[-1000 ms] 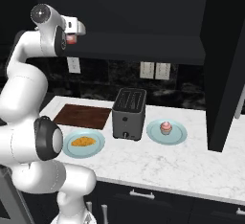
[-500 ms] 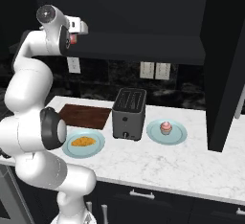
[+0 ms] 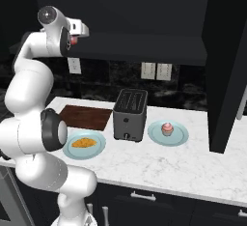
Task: From the different types of pastries on the counter, select a croissant and place it on the cutting board. Then retrieve a jar of jam from the cabinet and place it alongside the croissant on the cutting board.
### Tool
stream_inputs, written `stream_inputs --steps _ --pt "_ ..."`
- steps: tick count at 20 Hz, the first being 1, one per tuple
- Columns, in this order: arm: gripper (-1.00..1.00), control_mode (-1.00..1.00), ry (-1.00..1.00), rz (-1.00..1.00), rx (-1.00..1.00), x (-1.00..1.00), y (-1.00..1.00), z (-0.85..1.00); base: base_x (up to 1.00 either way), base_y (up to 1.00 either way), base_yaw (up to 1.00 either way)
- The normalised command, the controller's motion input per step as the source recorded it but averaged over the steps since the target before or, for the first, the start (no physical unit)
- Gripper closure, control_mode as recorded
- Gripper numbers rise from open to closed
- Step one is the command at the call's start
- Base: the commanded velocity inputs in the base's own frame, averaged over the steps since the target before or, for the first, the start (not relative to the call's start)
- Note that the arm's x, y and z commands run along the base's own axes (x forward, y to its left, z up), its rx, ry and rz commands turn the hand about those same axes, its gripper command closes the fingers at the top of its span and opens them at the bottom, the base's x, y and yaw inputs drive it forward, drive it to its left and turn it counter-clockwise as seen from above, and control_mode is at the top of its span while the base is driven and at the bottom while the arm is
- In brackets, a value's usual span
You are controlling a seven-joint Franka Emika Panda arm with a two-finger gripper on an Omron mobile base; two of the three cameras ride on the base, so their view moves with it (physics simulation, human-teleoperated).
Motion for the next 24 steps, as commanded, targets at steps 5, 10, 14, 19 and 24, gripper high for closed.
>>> stream_inputs --steps 5,10,14,19,24 --pt "-1.00 -1.00 -0.01 0.00 0.00 0.07 0.16 -0.06 0.00 0.00 0.00" --pt "-1.00 -1.00 -0.01 0.00 0.00 0.08 0.08 -0.01 0.00 0.00 0.00" --pt "-1.00 -1.00 0.00 0.04 0.00 0.19 0.00 0.00 0.00 0.00 0.00" --pt "-1.00 -1.00 0.00 0.00 0.00 0.01 0.00 0.00 0.00 0.00 0.00" --pt "-1.00 -1.00 0.00 0.00 0.00 0.03 0.00 0.00 0.00 0.00 0.00"
